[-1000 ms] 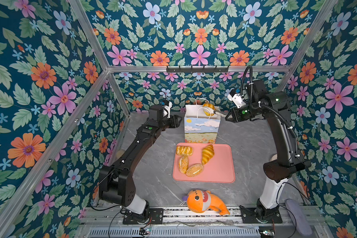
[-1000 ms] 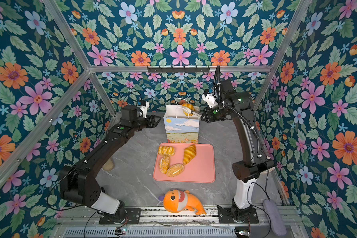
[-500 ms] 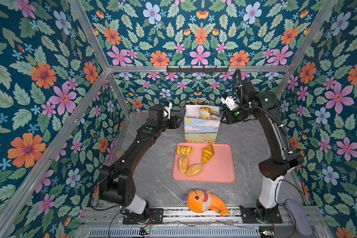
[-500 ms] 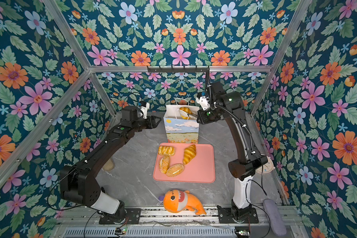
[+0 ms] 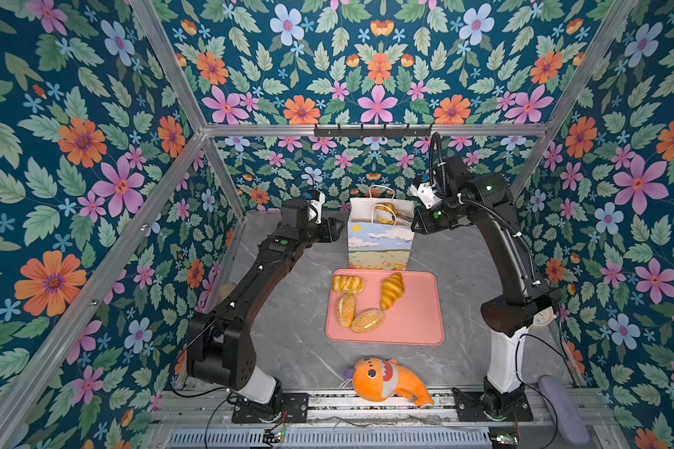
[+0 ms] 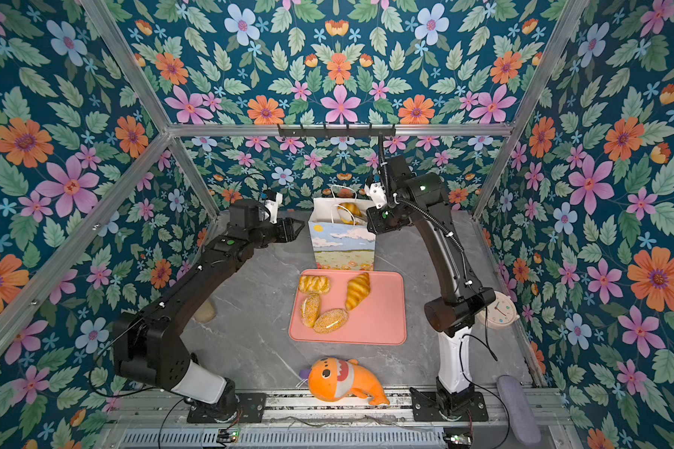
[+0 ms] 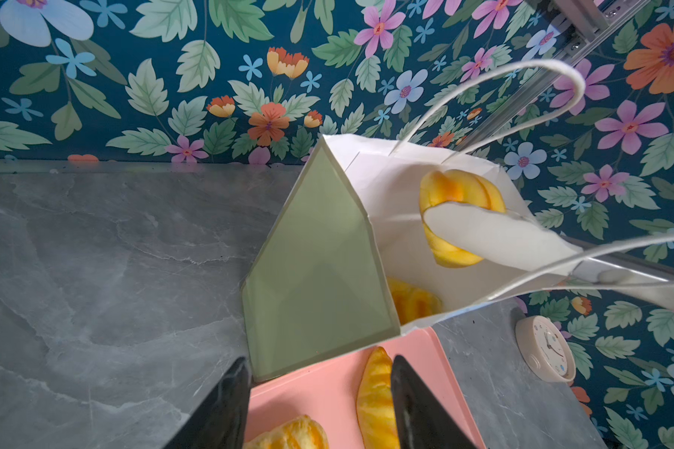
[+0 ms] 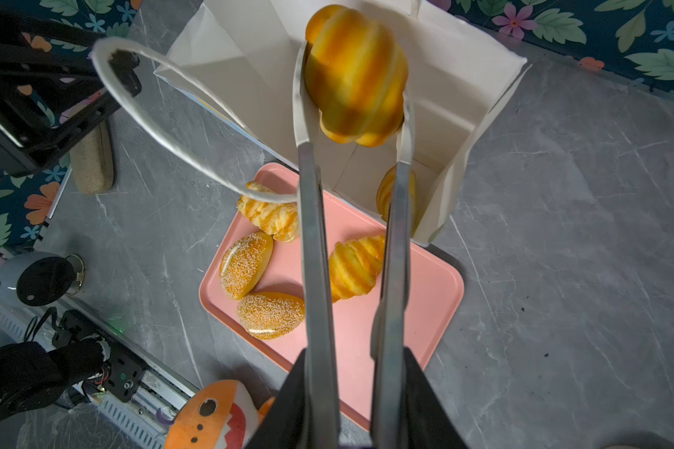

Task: Place the fake bread into the paper bag
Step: 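Lower the striped bun into the bag and open the tongs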

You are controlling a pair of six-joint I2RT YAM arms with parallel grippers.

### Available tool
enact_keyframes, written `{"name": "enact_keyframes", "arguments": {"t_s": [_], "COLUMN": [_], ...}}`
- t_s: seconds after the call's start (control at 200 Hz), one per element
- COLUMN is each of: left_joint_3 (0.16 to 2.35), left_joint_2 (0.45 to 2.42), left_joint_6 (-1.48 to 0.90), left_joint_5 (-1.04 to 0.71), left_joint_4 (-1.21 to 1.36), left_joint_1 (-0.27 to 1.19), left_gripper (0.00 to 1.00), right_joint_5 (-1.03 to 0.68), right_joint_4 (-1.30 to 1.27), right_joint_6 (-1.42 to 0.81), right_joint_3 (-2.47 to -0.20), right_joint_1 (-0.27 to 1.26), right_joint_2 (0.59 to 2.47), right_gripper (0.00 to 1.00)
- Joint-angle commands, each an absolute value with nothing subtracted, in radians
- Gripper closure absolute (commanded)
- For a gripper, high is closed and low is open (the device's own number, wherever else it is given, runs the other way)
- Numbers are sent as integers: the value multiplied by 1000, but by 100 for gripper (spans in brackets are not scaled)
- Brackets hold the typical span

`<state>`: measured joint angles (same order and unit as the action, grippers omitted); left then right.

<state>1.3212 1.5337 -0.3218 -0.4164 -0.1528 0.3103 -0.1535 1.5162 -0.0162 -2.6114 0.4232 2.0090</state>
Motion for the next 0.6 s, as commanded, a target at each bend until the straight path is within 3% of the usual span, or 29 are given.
{"name": "enact_keyframes", "arguments": {"t_s": [0.0, 0.595], "left_joint_3": [1327, 1318], "left_joint_2": [1538, 1519], "left_joint_6": [-310, -314], "left_joint_5": [-419, -423], "left_joint_4": [-147, -149], "left_joint_1": [311, 310], "left_gripper": [41, 41], "right_joint_5": [-134, -97], "right_joint_4": [1497, 1503], "right_joint_6": [-24, -22], "right_joint_3": [-2622, -2623], "right_joint_1": [424, 449], "right_joint_2": [2013, 2001], "right_gripper": [67, 56]}}
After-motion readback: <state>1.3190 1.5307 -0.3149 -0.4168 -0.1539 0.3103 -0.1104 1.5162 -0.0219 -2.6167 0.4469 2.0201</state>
